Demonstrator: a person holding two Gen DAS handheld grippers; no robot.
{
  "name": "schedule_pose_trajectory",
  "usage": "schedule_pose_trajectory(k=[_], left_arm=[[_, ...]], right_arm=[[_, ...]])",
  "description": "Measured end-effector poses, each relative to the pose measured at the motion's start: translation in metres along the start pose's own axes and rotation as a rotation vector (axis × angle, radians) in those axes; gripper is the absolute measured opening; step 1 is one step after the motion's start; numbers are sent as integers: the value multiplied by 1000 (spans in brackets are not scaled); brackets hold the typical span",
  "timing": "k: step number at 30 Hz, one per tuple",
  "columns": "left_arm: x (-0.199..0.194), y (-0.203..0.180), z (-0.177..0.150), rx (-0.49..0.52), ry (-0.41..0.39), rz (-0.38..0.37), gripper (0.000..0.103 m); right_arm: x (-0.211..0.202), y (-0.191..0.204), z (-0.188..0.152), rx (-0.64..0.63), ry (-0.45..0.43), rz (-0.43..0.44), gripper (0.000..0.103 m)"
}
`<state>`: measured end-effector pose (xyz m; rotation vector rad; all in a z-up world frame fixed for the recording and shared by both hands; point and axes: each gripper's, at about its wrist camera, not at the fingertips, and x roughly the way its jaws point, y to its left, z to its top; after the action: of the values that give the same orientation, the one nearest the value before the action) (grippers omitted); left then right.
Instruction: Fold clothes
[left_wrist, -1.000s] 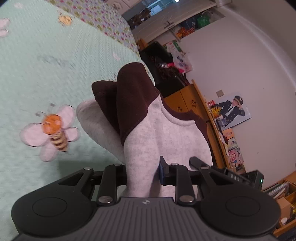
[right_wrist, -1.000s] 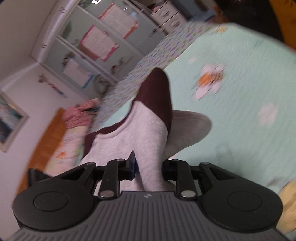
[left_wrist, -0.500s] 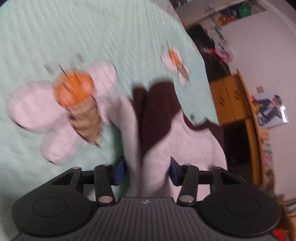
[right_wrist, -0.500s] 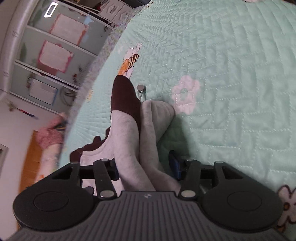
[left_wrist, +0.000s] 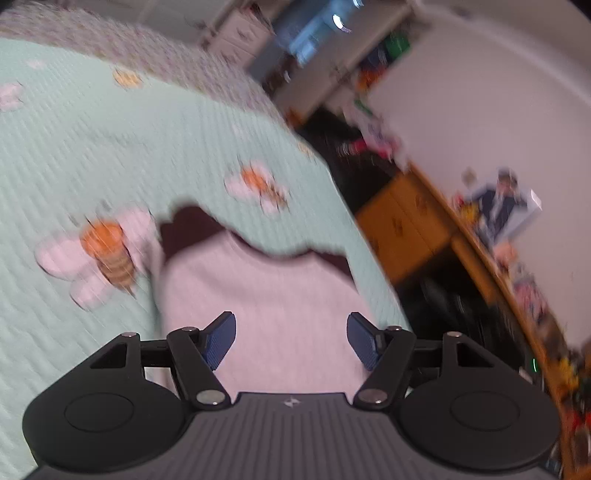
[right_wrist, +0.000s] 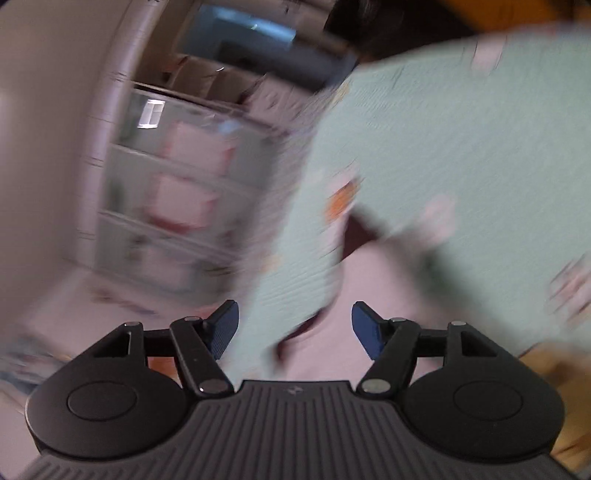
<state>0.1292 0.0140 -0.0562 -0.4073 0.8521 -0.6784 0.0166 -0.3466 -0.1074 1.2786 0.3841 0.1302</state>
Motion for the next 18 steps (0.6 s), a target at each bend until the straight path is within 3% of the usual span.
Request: schedule_pose_trajectory(k=[2,3,5,6,9,13,15,16,18], left_arm=[[25,14,-13,-29,67,101,67],[29,22,-16,-43,70,102,59],[38,38,-22,-72,76,104,58],[42,45,-25,-86,79,105,58],[38,44,-17,-87,96,111,58],[16,38,-12,-156,63,83,63],[25,34,-18,-95,122,119,67],[29,31,-21,-64,151,137,68],[37,27,-27,-2,209,172,68]], right_arm=[[17,-17,5,69,2,-11,70],[25,-32,8,117,-19,-58,69],[35,-65,9,238,-39,-96,61],[34,-76,6,273,-47,-93,53],[29,-75,1,244,-45,-62,52],[-1,-48,-6,183,-80,14,63],[-22,-41,-21,182,-85,47,73],[-28,-43,-30,203,-84,41,82],[-32,-54,-44,254,-77,-7,87]])
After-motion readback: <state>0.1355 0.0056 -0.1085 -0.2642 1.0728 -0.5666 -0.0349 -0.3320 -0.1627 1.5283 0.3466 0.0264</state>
